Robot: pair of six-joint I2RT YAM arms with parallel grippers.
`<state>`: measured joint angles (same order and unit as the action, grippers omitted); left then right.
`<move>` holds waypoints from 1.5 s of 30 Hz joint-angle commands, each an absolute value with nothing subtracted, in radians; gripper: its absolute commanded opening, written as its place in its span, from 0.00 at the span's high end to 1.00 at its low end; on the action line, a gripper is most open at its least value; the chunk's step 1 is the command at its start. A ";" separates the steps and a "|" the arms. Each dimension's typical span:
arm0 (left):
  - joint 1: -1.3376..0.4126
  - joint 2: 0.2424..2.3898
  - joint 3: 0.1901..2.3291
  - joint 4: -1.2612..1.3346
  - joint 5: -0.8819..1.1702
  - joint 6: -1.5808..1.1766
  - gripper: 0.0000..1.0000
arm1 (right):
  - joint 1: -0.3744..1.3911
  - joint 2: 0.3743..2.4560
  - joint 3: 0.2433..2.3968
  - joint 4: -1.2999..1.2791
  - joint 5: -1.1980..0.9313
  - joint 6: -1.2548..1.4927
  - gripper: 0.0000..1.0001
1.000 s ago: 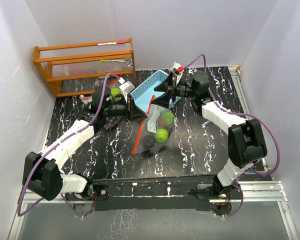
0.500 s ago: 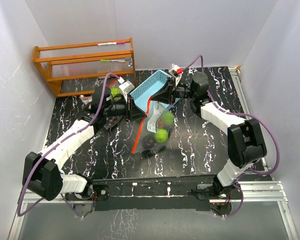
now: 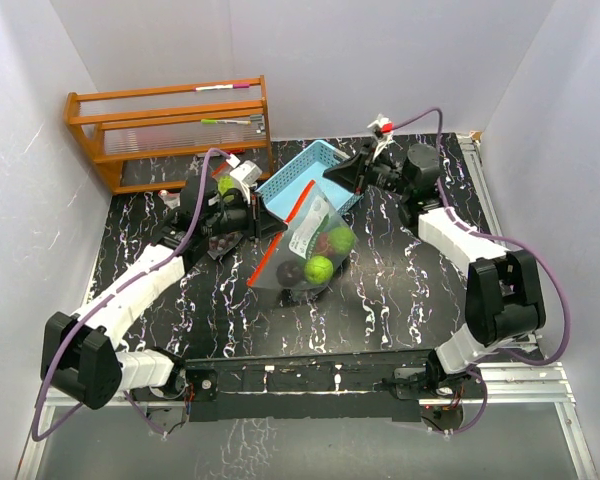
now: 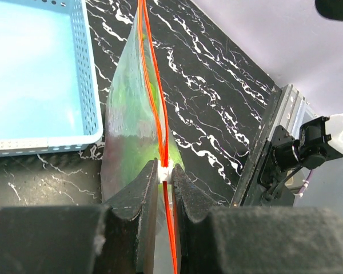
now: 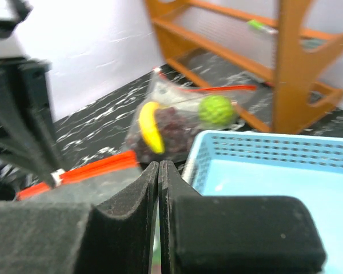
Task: Open the zip-top bag and remove the fake food
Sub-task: Unzip the zipper food storage bag at the center of the board.
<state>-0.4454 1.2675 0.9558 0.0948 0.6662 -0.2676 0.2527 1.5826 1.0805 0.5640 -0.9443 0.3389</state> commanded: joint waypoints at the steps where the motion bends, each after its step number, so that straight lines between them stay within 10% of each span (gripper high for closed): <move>1: -0.444 1.207 0.935 0.060 0.655 -0.268 0.93 | 0.196 1.509 1.074 0.609 -0.741 0.350 0.92; 8: -0.443 1.177 0.914 0.032 0.651 -0.260 1.00 | 0.143 1.522 1.106 0.585 -0.781 0.361 0.91; 13: -0.443 1.189 0.912 0.063 0.679 -0.265 1.00 | 0.271 1.537 1.103 0.597 -0.781 0.340 0.05; 22: -0.443 1.210 0.915 0.097 0.724 -0.276 1.00 | 0.367 1.679 1.174 0.738 -0.863 0.426 0.02; 29: -0.443 1.196 0.918 0.091 0.707 -0.273 1.00 | 0.379 1.693 1.115 0.780 -0.928 0.432 0.09; 35: -0.443 1.210 0.915 0.099 0.707 -0.278 1.00 | 0.381 1.679 1.091 0.831 -0.984 0.473 0.91; 45: -0.443 1.172 0.907 0.064 0.678 -0.273 1.00 | 0.320 1.673 1.112 0.821 -0.826 0.560 0.92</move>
